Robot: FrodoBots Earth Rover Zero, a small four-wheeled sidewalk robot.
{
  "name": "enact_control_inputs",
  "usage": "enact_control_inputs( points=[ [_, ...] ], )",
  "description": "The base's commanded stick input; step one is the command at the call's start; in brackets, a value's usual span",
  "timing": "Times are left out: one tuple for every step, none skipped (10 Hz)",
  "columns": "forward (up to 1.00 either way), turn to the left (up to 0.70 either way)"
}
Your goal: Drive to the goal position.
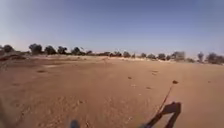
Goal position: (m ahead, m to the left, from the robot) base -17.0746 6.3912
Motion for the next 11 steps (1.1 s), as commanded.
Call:
enact_control_inputs(
  points=[
    [1.0,0.0],
    [1.0,0.0],
    [1.0,0.0],
    [1.0,0.0],
    [1.0,0.0],
    [1.0,0.0],
    [0.62,0.0],
    [0.0,0.0],
    [0.0,0.02],
    [0.0,0.19],
    [0.0,1.0]
  ],
)
